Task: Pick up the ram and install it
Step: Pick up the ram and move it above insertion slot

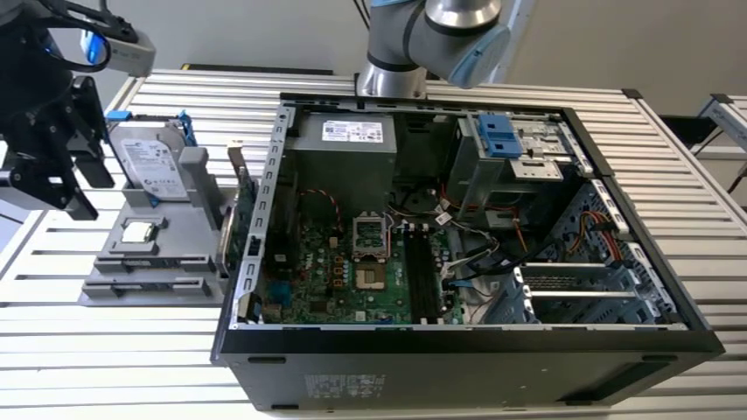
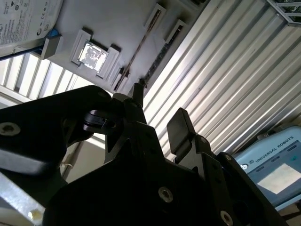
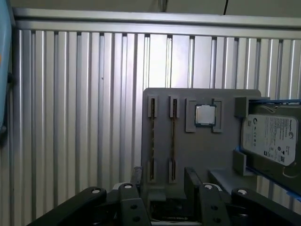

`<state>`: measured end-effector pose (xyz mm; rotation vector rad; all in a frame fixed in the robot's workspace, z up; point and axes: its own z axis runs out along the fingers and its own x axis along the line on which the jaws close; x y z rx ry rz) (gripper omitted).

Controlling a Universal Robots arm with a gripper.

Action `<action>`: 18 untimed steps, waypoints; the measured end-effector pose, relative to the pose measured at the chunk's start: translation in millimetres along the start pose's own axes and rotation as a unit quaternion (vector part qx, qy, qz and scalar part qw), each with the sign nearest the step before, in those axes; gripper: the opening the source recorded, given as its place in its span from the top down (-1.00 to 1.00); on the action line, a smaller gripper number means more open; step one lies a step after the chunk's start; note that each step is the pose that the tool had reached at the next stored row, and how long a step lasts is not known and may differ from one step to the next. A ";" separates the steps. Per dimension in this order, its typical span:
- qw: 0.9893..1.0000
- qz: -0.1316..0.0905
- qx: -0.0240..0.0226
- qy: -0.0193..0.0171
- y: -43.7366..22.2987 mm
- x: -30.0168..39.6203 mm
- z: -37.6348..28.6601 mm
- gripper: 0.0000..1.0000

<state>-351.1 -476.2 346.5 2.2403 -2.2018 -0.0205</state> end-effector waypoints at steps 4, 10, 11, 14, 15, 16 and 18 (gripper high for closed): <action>1.000 0.000 0.003 0.000 -0.1 0.0 2.4 -1.00; 1.000 0.001 0.003 0.000 -0.1 0.1 5.8 -1.00; 1.000 0.002 0.003 0.000 -0.1 0.0 6.2 -1.00; 1.000 0.002 0.003 0.000 -0.1 0.1 6.4 -1.00; 1.000 0.002 0.003 0.000 -0.1 0.0 6.5 -1.00; 1.000 0.002 0.003 0.000 -0.1 0.0 6.6 -1.00; 1.000 0.002 0.003 0.000 -0.1 0.0 7.0 -1.00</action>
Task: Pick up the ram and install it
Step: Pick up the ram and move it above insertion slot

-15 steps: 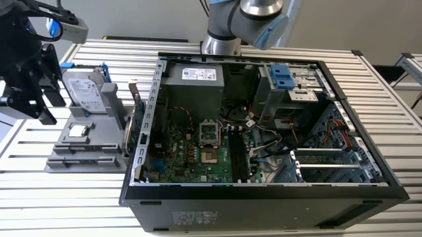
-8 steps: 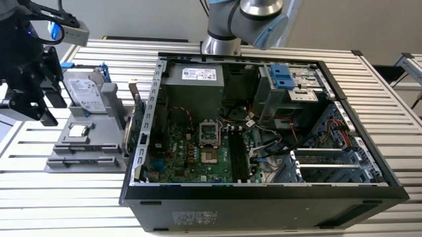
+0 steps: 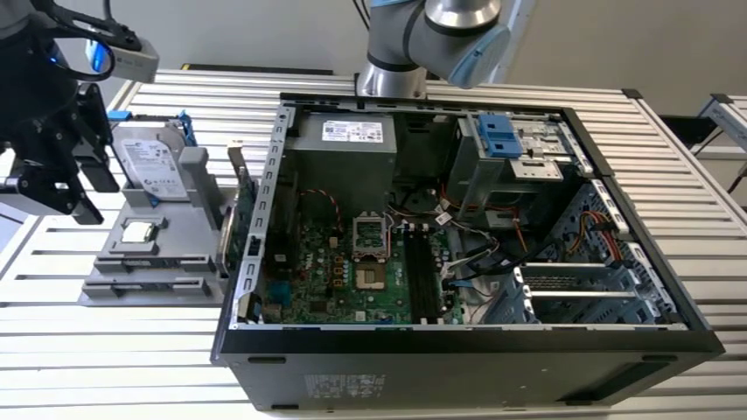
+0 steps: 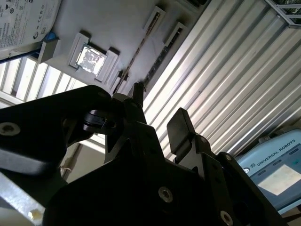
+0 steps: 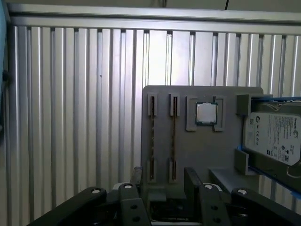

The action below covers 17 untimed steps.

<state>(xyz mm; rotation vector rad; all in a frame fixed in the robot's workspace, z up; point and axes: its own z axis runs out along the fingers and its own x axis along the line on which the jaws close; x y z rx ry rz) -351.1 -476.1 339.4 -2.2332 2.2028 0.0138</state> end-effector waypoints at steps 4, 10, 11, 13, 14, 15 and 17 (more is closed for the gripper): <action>1.000 0.000 0.000 0.000 0.0 -0.1 2.3 -1.00; 1.000 0.000 0.000 0.000 0.0 -0.3 5.7 -1.00; 1.000 0.000 0.000 0.000 0.0 -0.3 5.6 -1.00; 1.000 0.000 0.000 0.000 0.0 -0.3 6.1 -1.00; 1.000 0.000 0.000 0.000 0.0 -0.3 6.1 -1.00; 1.000 0.000 0.000 0.000 0.0 -0.3 6.1 -1.00; 1.000 0.000 0.000 0.000 0.0 -0.4 7.1 -1.00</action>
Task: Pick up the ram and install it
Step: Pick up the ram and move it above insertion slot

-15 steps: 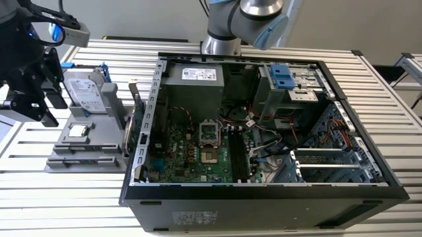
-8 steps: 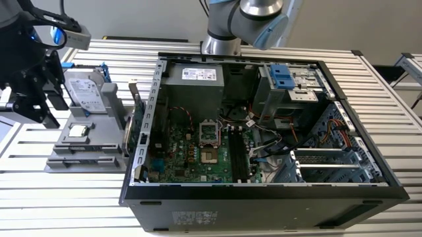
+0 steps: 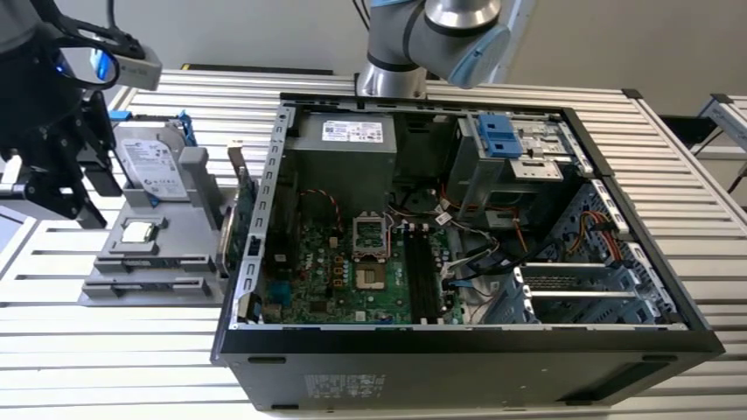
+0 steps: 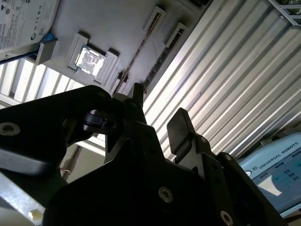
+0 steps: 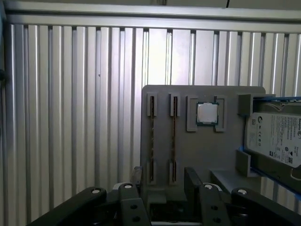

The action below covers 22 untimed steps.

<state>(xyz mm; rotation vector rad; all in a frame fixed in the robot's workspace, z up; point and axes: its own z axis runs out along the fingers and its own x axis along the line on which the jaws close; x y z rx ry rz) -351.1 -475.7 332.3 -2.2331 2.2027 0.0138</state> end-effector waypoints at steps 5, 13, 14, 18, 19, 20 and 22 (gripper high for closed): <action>1.000 0.000 0.000 0.000 0.0 -0.3 3.3 -1.00; 1.000 0.000 0.000 0.000 0.0 -0.4 8.9 -1.00; 1.000 0.000 0.000 0.000 0.0 -0.3 9.7 -1.00; 1.000 0.000 0.000 0.000 0.0 -0.3 12.7 -1.00; 1.000 0.000 0.000 0.000 0.0 -0.3 13.4 -1.00; 1.000 0.000 0.000 0.000 0.0 -0.3 14.1 -1.00; 1.000 0.000 0.000 0.000 0.0 -0.3 15.5 -1.00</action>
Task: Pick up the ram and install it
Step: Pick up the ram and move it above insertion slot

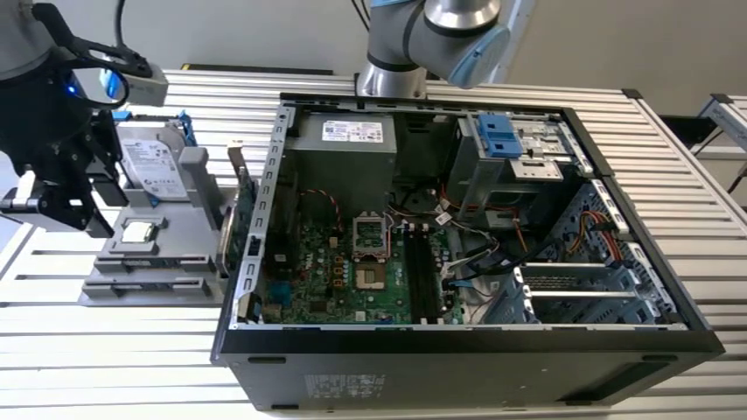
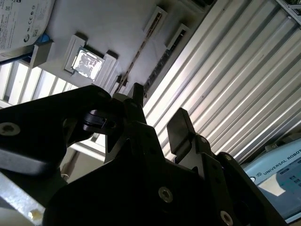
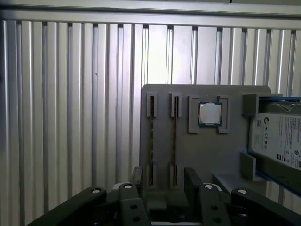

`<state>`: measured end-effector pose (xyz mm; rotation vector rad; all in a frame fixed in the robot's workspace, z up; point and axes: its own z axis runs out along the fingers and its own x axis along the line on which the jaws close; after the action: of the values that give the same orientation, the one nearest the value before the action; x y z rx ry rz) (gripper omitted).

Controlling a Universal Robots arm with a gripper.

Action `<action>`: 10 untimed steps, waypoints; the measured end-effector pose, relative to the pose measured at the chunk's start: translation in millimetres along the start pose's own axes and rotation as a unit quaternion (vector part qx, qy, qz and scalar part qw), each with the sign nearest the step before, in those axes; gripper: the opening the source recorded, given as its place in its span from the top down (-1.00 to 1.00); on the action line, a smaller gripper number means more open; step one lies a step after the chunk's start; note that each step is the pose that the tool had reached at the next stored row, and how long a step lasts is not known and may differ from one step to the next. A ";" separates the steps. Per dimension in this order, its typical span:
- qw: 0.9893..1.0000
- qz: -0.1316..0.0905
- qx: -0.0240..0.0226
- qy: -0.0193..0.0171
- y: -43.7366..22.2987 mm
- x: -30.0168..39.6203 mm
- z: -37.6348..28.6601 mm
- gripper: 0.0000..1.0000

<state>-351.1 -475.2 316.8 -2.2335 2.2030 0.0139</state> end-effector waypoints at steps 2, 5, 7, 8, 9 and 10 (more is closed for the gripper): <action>1.000 0.000 0.000 0.000 0.0 0.0 1.4 -1.00; 1.000 0.000 0.000 0.000 0.0 0.0 3.4 -1.00; 1.000 0.000 0.000 0.000 0.0 0.1 4.8 -1.00; 1.000 0.000 0.000 0.000 0.0 0.0 5.5 -1.00; 1.000 0.000 0.000 0.000 0.0 0.1 6.1 -1.00; 1.000 0.000 0.000 0.000 0.0 0.1 6.9 -1.00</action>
<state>-351.1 -475.2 310.0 -2.2334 2.2030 0.0141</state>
